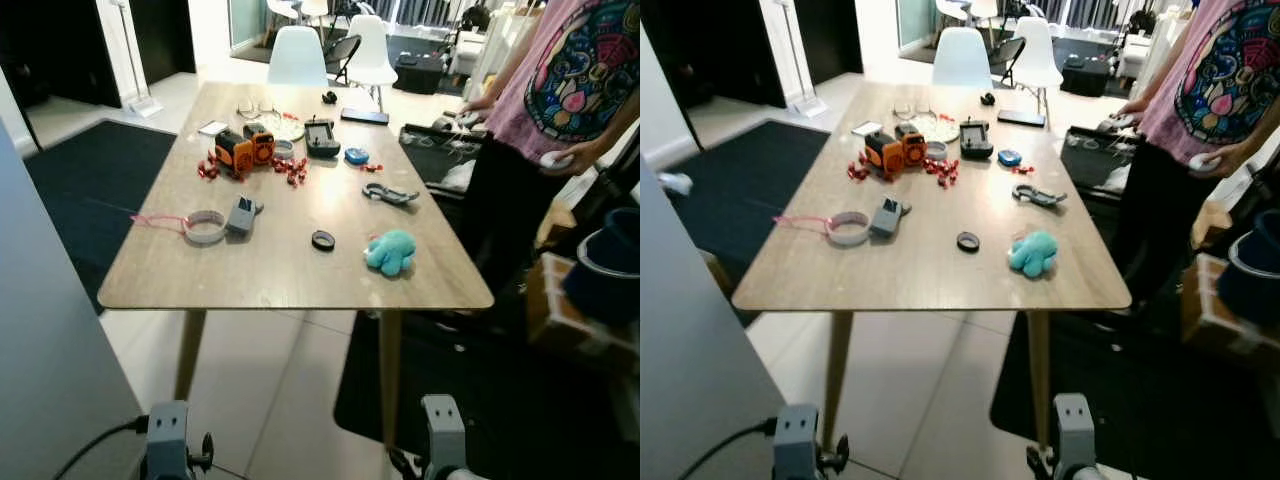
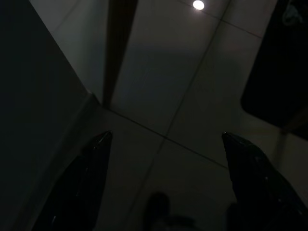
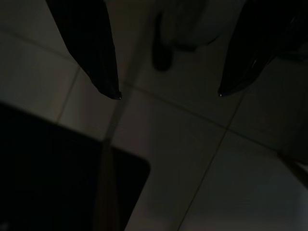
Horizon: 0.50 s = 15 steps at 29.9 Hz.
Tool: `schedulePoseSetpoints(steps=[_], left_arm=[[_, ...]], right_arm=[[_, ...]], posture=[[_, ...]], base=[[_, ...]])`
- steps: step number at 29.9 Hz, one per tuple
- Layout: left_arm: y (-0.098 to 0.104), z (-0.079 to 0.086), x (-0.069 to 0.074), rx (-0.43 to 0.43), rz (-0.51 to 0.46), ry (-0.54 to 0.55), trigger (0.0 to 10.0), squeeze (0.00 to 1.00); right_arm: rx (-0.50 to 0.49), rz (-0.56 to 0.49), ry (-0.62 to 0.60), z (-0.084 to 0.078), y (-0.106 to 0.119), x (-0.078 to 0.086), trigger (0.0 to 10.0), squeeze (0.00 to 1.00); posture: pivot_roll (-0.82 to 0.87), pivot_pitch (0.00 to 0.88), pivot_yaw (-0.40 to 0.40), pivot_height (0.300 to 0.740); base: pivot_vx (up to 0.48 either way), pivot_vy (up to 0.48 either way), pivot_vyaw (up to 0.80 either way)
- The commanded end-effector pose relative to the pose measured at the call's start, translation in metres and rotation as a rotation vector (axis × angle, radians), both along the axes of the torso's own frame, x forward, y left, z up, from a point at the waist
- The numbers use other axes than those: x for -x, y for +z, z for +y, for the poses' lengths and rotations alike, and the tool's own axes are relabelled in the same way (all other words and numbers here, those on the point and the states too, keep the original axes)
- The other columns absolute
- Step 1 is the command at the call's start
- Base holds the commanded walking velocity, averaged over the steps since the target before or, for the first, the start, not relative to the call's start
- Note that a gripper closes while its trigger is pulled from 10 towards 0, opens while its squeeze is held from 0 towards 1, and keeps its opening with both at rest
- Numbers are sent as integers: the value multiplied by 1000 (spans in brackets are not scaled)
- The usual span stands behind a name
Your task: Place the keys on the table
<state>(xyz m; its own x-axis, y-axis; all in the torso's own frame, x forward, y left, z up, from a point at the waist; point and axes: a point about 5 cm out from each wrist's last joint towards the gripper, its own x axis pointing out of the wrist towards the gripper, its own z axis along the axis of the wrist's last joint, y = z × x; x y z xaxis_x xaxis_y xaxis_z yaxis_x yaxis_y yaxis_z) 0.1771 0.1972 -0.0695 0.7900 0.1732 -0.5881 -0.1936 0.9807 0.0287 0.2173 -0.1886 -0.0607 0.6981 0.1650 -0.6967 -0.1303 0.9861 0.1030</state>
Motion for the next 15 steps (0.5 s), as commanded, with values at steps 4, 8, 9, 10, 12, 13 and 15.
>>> schedulePoseSetpoints(steps=[4,8,9,10,12,13,15], left_arm=[[1,-2,1,9,-22,22,10000,0],[2,3,1,-4,-29,28,10000,0],[2,4,1,-7,-30,30,10000,0],[2,5,1,-10,-30,31,10000,0],[2,5,1,-13,-30,29,10000,0],[2,3,0,-13,-29,25,10000,0],[2,-2,-2,-11,-26,3,10000,0]], right_arm=[[7,11,19,1,0,0,10000,0],[5,9,30,5,-1,0,10000,0],[4,8,34,6,-1,1,10000,0],[3,9,38,7,-2,1,10000,0],[4,9,43,7,-2,2,10000,0],[10,8,49,7,-2,3,10000,0],[32,5,56,4,-3,6,10000,0]], posture=[[60,47,-138,740],[59,48,-129,740],[58,51,-124,740],[53,51,-120,740],[48,51,-117,740],[39,54,-109,740],[28,56,-95,740]], base=[[0,0,0],[0,0,0],[0,0,0],[0,0,0],[0,0,0],[0,0,0],[0,0,0]])
